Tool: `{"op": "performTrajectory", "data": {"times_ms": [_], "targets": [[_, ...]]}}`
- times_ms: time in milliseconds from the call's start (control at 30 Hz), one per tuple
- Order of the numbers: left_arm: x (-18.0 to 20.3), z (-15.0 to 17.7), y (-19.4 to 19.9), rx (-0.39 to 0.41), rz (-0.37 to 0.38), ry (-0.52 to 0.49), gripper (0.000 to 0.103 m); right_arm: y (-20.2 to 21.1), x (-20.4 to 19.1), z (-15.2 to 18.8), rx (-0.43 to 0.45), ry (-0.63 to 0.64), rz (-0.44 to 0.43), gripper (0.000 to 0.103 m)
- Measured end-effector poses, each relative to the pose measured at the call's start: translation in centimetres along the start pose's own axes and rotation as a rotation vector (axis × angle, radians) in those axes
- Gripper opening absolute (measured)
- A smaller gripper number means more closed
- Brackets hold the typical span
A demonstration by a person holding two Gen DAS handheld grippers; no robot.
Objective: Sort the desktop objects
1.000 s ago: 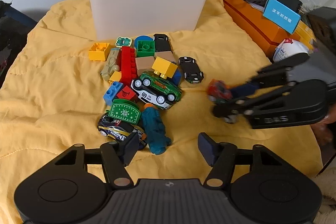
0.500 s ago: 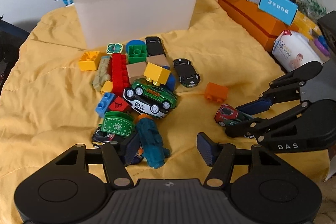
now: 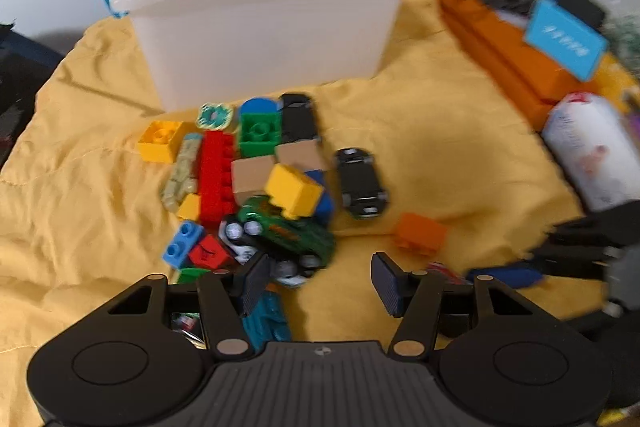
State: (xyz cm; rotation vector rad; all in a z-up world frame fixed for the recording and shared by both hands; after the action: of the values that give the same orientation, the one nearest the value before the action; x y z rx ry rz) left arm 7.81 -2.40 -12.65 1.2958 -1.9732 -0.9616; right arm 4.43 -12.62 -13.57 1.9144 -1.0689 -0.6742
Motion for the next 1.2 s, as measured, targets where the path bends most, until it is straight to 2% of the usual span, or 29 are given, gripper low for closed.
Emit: {"op": "performTrajectory", "data": {"times_ms": [67,167,200,300,333,400,600,733,833,933,967,1033,1133,1200], "targets": [[-0.5,-0.3,-0.9,-0.013,-0.032,0.021,0.069,-0.1,0.1,0.1,0.003,0.0,-0.004,0.037],[-1.3,-0.6,-1.9,-0.027,-0.029,0.077,0.068,-0.1,0.2,0.2,0.011,0.0,-0.013,0.038],[-1.5,-0.6,-2.1,-0.026,-0.021,0.091,0.066,-0.1,0.2,0.2,0.014,0.001,-0.015,0.038],[-2.1,-0.4,-2.2,-0.011,-0.015,0.095,0.046,-0.1,0.3,0.3,0.022,0.007,-0.02,0.039],[-2.2,-0.5,-2.2,-0.01,-0.006,0.088,0.044,-0.1,0.3,0.3,0.023,0.009,-0.022,0.039],[-2.1,-0.3,-1.8,-0.015,0.026,0.084,0.044,-0.1,0.4,0.4,0.026,0.011,-0.025,0.04],[-2.5,1.0,-0.6,-0.034,0.045,0.056,0.046,0.0,0.4,0.6,0.027,0.015,-0.027,0.041],[-2.7,1.2,0.4,-0.015,0.017,0.046,0.057,-0.1,0.4,0.5,0.029,0.015,-0.029,0.042],[-2.4,0.9,0.4,-0.009,0.038,0.037,0.053,-0.1,0.4,0.5,0.031,0.016,-0.029,0.043],[-1.2,0.5,0.6,0.001,0.027,-0.036,0.04,-0.1,0.4,0.5,0.033,0.017,-0.027,0.044],[-0.7,0.5,0.9,0.011,0.018,-0.078,0.039,-0.1,0.4,0.5,0.032,0.018,-0.026,0.044],[0.5,0.6,1.2,0.022,0.007,-0.158,0.025,-0.1,0.4,0.5,0.034,0.014,-0.026,0.044],[2.1,1.2,1.6,0.025,0.021,-0.235,0.025,0.0,0.4,0.5,0.039,0.009,-0.02,0.041],[3.2,1.8,1.6,0.035,0.01,-0.308,0.025,0.1,0.5,0.6,0.039,0.005,-0.018,0.033]]}}
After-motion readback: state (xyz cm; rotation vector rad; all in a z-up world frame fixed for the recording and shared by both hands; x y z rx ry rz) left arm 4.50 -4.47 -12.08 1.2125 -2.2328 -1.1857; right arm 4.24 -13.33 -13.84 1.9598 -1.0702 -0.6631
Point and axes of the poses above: each gripper's, at about its wrist camera, not at the fingertips, and y roughly against the way its jaws point, x to its right, z to its underside, the point moved 6 cm from there along -y, roughly the way its jaws point, and after that the axes turned 4 degrees about y, right-handed, at the moved point
